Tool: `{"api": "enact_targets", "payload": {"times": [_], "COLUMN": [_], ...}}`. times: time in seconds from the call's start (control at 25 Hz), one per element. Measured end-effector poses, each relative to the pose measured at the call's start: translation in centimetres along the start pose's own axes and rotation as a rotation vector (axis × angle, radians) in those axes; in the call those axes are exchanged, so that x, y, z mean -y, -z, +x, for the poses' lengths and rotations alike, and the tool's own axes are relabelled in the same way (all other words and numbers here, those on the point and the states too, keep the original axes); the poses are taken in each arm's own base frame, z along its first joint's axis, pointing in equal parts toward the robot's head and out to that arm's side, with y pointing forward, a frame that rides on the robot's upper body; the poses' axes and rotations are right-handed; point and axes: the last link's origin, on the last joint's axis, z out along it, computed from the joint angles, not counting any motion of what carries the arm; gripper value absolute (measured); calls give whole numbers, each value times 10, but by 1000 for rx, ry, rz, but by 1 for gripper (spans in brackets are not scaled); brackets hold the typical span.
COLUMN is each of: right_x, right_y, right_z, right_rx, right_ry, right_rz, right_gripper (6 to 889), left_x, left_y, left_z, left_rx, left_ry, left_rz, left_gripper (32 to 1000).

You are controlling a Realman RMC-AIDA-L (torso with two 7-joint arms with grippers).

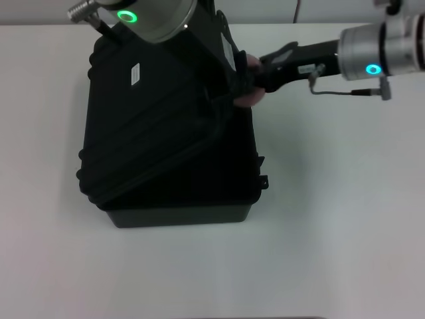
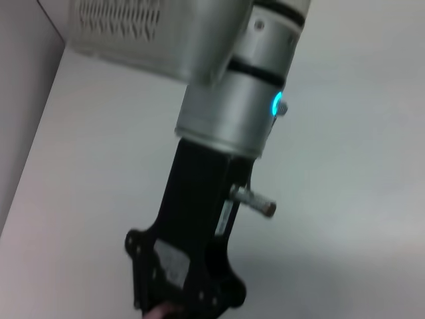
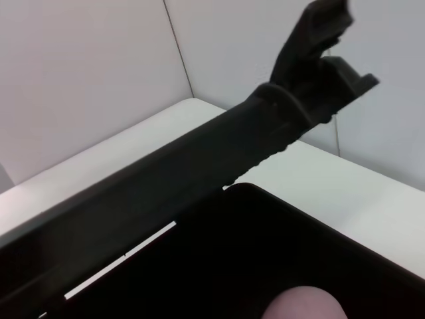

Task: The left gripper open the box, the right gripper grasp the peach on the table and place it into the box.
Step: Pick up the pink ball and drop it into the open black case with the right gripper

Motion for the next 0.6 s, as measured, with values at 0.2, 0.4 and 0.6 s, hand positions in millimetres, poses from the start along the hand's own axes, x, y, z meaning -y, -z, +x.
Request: {"api": "enact_targets", "payload": {"times": [0.2, 0.4, 0.6], "right_x": [-6, -12, -16], "right_y": [-14, -20, -23], "right_z": [-5, -5, -6], "right_rx": [-1, -8, -15], "right_ry": [49, 70, 88], "right_rz": [-7, -29, -53], "right_gripper": [48, 39, 34], "left_x": [0, 0, 0], "left_y": [0, 1, 1], "left_z": [1, 6, 7], "left_rx": [-2, -17, -21], "left_ry": [-3, -13, -14], "left_rz": [0, 1, 1], "left_gripper": [92, 92, 92]}}
